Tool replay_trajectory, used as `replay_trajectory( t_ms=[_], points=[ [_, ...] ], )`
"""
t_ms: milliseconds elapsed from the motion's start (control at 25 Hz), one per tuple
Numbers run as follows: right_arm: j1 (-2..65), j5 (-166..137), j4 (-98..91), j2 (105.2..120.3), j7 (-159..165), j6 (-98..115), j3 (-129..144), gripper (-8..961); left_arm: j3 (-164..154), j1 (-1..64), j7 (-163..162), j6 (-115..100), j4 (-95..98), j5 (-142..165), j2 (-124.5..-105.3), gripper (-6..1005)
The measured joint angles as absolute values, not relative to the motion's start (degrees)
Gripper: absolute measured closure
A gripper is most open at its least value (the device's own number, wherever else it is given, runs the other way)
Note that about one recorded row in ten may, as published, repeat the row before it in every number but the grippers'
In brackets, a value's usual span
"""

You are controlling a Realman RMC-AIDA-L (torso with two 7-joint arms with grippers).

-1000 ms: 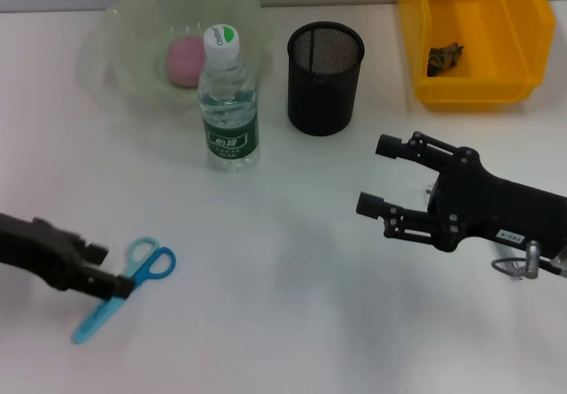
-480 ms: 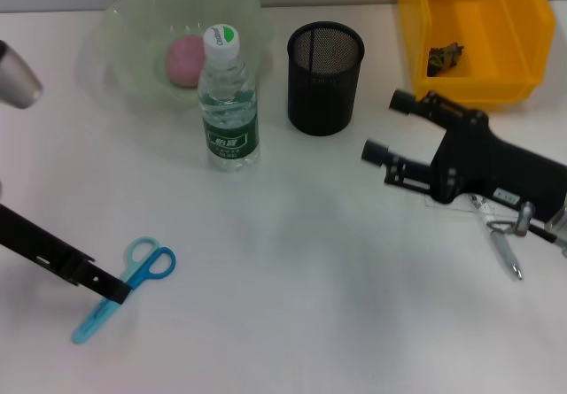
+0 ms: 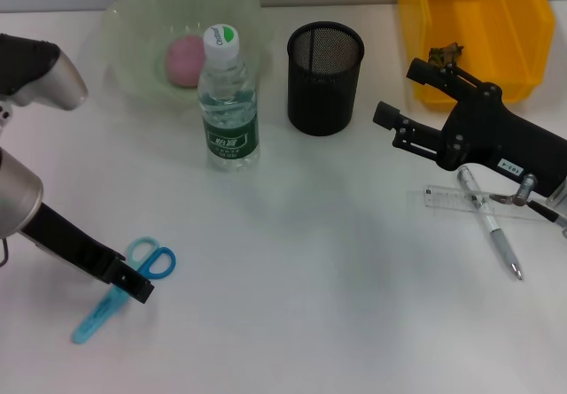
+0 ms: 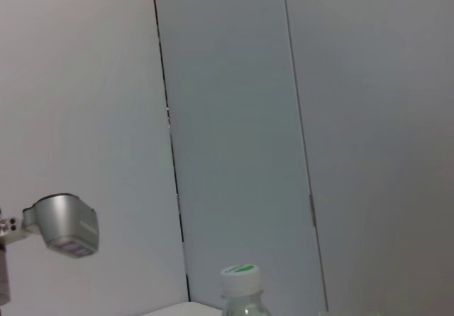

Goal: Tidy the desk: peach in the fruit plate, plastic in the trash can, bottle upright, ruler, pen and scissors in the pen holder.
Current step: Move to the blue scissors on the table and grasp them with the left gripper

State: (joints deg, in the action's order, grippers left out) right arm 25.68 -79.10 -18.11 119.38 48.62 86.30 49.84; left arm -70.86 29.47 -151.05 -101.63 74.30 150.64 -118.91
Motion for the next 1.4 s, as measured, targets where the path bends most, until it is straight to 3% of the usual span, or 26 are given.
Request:
replay_trajectory(
  t_ms=[1400],
  points=[
    [26.45, -78.39, -14.92, 119.44, 49.08, 85.8, 49.83, 129, -79.58, 29.6, -155.99, -97.16, 72.65, 153.24, -118.69, 189]
  ],
)
